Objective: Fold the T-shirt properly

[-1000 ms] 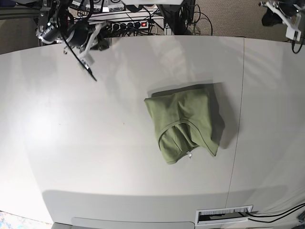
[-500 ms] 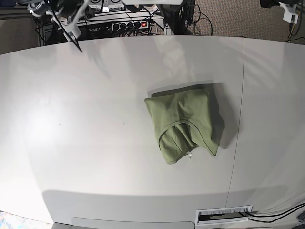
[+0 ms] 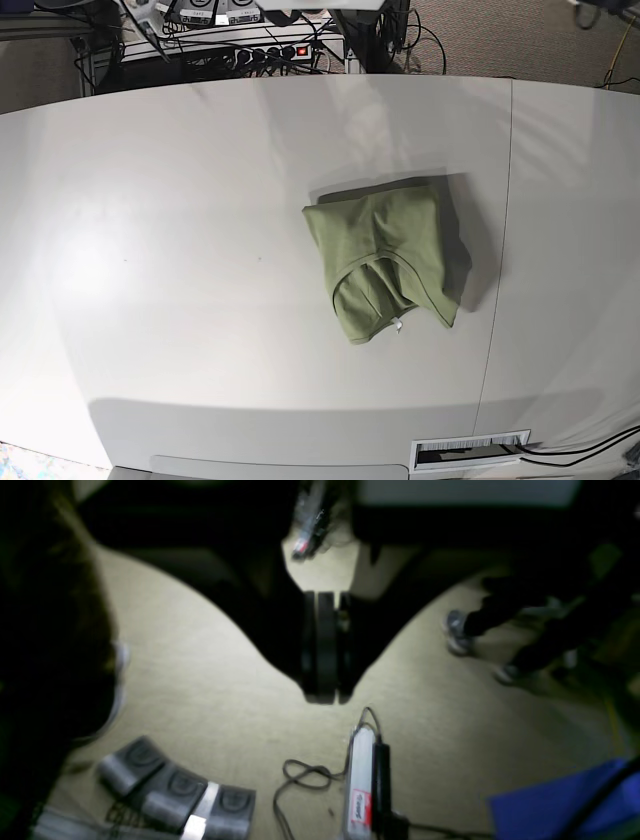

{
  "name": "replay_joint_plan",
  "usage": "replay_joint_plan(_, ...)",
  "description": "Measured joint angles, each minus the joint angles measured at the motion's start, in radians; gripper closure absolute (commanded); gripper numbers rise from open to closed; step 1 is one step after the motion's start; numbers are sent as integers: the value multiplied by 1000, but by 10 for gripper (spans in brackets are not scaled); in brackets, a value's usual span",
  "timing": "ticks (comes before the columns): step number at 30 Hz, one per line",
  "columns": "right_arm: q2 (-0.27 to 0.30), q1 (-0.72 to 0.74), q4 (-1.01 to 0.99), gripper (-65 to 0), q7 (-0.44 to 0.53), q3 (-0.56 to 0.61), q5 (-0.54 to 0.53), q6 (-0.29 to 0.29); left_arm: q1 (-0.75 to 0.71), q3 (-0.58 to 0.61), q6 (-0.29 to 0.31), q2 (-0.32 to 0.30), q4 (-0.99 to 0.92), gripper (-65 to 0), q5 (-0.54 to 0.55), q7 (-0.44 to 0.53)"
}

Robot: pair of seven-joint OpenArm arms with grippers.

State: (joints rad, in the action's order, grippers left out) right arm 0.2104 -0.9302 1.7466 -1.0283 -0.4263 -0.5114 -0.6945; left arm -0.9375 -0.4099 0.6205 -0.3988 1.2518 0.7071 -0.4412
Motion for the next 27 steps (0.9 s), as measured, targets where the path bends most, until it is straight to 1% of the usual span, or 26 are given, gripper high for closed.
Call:
replay_joint_plan(3,-3,34,-130,0,30,0,42,-2,55,85,-8,1,-75,0,-64,89)
replay_joint_plan(6,-3,107,-256,0,49,0,68,-3,102,169,-78,-1,-128,0,-134,174)
replay_joint_plan(8,-3,164,-345,0,82,0,99,-2,133,231,-134,0,-156,0,-200,241)
replay_joint_plan(10,-2,223,-435,0,112,1,127,2,168,295,-184,0,-182,0,-254,285)
replay_joint_plan(12,-2,285,-521,0,132,20,166,1,209,357,-239,-1,-206,0,-284,297)
replay_joint_plan(14,-1,349,-599,0,172,68,229,4,252,418,-274,-1,-229,0,-298,297)
replay_joint_plan(15,0,379,-640,0,217,99,262,4,272,446,-292,0,-242,0,-303,299)
replay_joint_plan(18,-5,457,-750,0,332,203,385,2,329,512,-318,9,-285,0,-314,298)
replay_joint_plan(21,-7,517,-854,0,458,302,541,2,375,535,-352,37,-341,0,-313,301)
replay_joint_plan(23,-8,552,-925,0,594,353,626,2,401,535,-364,66,-388,0,-314,301)
replay_joint_plan(25,-8,593,-1005,0,758,391,684,5,427,535,-371,100,-439,0,-315,305)
replay_joint_plan(26,-9,617,-1048,0,818,407,704,5,441,535,-378,118,-465,0,-323,305)
replay_joint_plan(27,-11,640,-1090,0,847,424,722,39,455,536,-384,138,-489,0,-337,307)
